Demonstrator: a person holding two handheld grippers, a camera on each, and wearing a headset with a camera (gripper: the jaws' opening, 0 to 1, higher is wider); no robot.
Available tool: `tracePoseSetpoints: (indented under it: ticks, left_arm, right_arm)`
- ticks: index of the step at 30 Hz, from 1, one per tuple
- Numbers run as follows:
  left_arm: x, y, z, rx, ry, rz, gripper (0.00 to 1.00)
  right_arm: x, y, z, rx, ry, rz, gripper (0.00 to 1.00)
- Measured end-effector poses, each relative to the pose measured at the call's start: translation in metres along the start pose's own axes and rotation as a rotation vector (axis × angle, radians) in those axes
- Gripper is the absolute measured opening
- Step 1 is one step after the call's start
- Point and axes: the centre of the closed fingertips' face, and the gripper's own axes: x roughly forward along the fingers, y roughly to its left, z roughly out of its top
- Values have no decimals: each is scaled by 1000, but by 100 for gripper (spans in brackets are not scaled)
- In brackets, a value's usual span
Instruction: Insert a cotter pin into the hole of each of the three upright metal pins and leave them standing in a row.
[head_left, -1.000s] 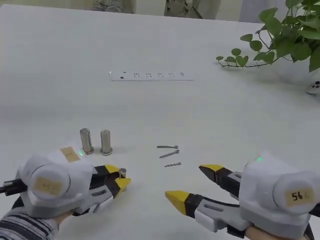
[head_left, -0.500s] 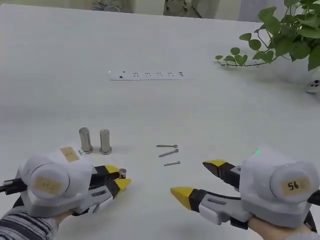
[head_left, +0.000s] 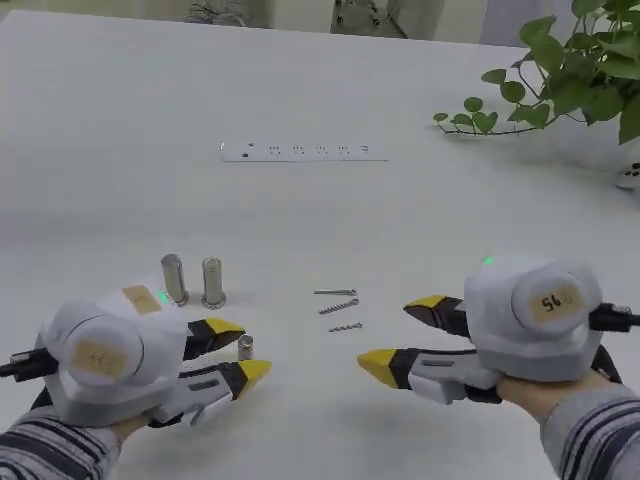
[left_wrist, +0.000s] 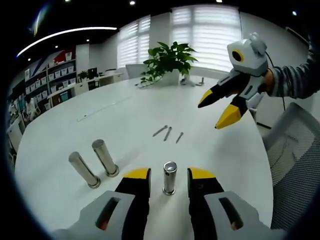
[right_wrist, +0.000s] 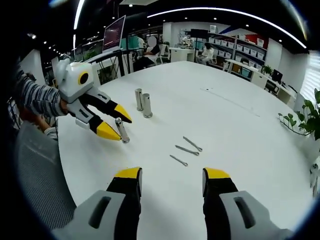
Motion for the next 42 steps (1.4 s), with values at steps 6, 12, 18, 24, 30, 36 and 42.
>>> tracePoseSetpoints:
  ticks: [6, 12, 18, 24, 30, 36, 42]
  left_arm:
    - [-12, 0, 1, -43, 4, 47, 38]
    - [-20, 0, 3, -76, -4, 87, 47]
    - [-29, -5, 6, -102, -21, 107, 56]
    - [-41, -10, 4, -128, -31, 129, 65]
    - [-53, -11, -1, -137, -19, 166, 66]
    - [-62, -8, 2, -140, -43, 208, 63]
    - [-70, -5, 3, -159, -51, 232, 63]
  right_arm:
    - [12, -6, -4, -61, 74, 63, 40]
    - [24, -9, -7, -126, 138, 107, 35]
    - [36, -10, -6, -178, 183, 149, 25]
    - [47, -11, -8, -235, 225, 180, 20]
    - [57, -12, -12, -305, 271, 220, 13]
    - [64, -11, -13, -320, 292, 275, 9]
    - [70, -9, -15, -295, 314, 320, 7]
